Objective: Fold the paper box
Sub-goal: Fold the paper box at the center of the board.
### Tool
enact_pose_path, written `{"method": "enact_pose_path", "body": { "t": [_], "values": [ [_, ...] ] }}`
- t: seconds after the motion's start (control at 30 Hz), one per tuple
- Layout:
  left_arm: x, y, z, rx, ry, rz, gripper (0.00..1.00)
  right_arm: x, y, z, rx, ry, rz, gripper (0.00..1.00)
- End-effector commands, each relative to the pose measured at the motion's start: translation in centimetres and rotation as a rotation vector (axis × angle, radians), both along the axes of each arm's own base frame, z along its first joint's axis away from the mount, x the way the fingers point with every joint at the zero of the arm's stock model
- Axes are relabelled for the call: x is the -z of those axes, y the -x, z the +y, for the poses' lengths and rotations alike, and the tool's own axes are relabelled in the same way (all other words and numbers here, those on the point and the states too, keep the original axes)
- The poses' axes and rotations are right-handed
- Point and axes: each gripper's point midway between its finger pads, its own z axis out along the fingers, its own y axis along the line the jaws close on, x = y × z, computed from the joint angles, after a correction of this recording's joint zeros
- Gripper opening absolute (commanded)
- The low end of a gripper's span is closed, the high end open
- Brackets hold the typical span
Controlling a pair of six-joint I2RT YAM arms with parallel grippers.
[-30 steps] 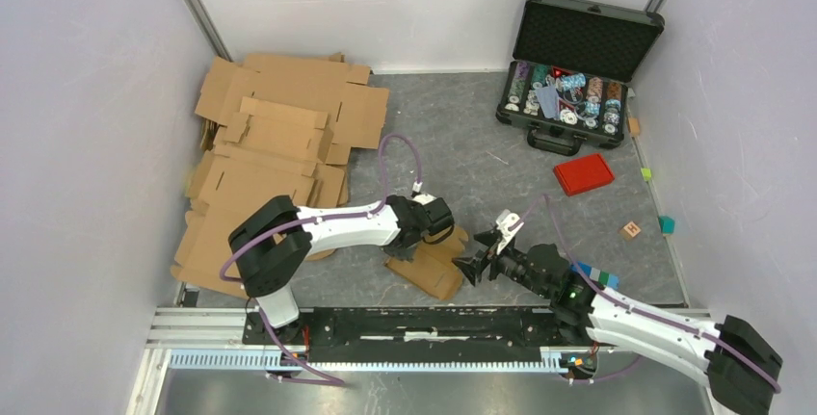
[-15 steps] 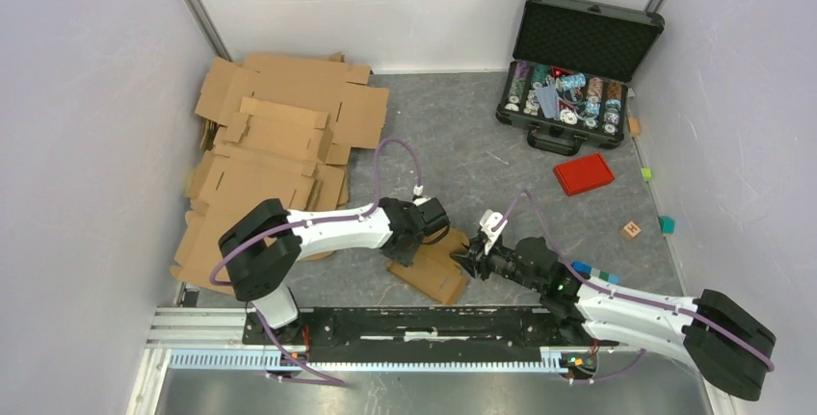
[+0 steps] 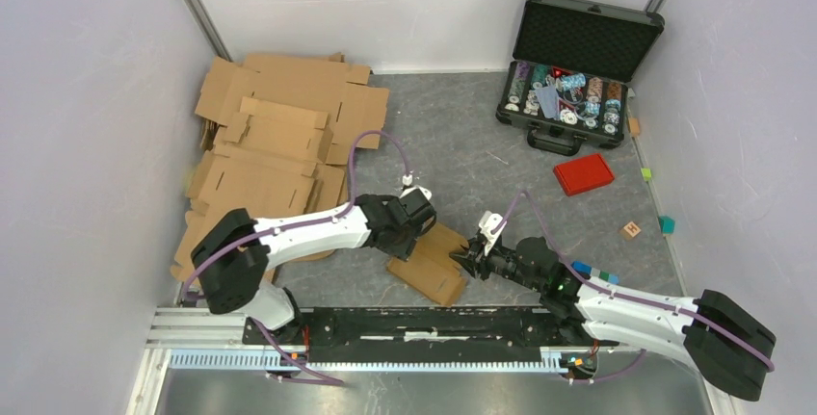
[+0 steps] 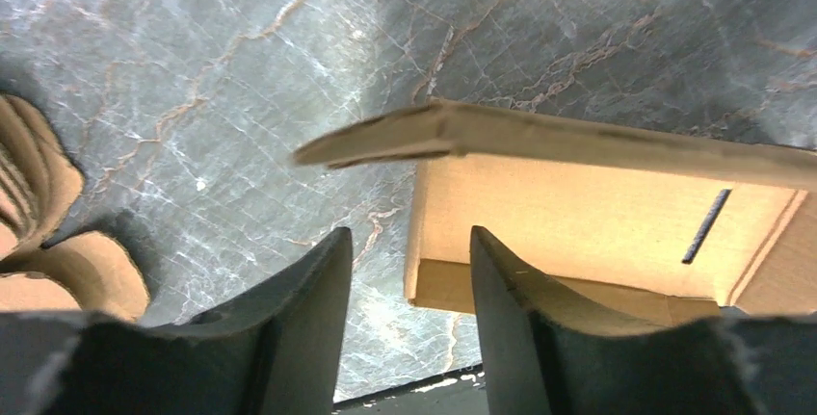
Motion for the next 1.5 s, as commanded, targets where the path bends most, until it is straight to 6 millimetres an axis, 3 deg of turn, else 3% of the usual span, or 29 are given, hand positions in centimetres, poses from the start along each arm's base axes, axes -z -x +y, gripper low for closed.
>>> {"method": "enact_pose_path", "body": {
  "t": [0.0, 0.1, 0.6, 0.67, 0.73, 0.93, 1.03, 1.13, 1.27, 1.33, 1.4, 1.47],
  "values": [
    [-1.9, -1.7, -0.4, -0.001, 0.078, -0.08, 0.51, -1.3, 0.0, 0.5, -0.021, -0.028, -0.041, 0.36],
    [-1.6, -1.8, -0.6, 0.011, 0.07, -0.074, 0.43, -1.3, -0.1, 0.5, -0.019, -0.029, -0.04, 0.36],
    [1.3, -2.0, -1.3, 0.032, 0.033, -0.033, 0.33, -1.4, 0.0, 0.6, -0.022, -0.031, -0.033, 0.36],
    [1.5, -2.0, -1.2, 0.031, 0.027, -0.038, 0.23, -1.3, 0.0, 0.6, -0.021, -0.033, -0.032, 0.36],
    [1.7, -2.0, -1.1, 0.036, 0.021, -0.041, 0.02, -1.2, 0.0, 0.5, -0.02, -0.032, -0.03, 0.37],
    [1.6, -1.8, -0.3, 0.028, 0.008, -0.046, 0.02, -1.2, 0.0, 0.4, -0.011, -0.033, -0.029, 0.39],
    [1.3, -1.8, 0.1, 0.011, 0.012, -0.06, 0.02, -1.1, -0.2, 0.1, 0.01, -0.033, -0.021, 0.54],
    [1.3, -1.6, 0.3, -0.007, 0.014, -0.057, 0.02, -0.7, -0.6, -0.4, 0.054, -0.018, 0.007, 0.62],
    [1.5, -1.2, 0.3, -0.012, 0.021, -0.04, 0.2, -0.4, -0.4, -0.5, 0.068, -0.006, 0.061, 0.66],
    [1.7, -1.1, 0.5, -0.013, 0.012, -0.033, 0.24, -0.4, -0.1, -0.5, 0.062, -0.014, 0.081, 0.67],
    [1.9, -1.0, 0.7, -0.015, 0.0, -0.028, 0.23, -0.2, 0.1, -0.7, 0.07, -0.013, 0.095, 0.67],
    [2.1, -0.9, 1.0, -0.023, -0.012, -0.026, 0.12, 0.3, 0.3, -1.1, 0.079, 0.001, 0.115, 0.67]
  ]
}}
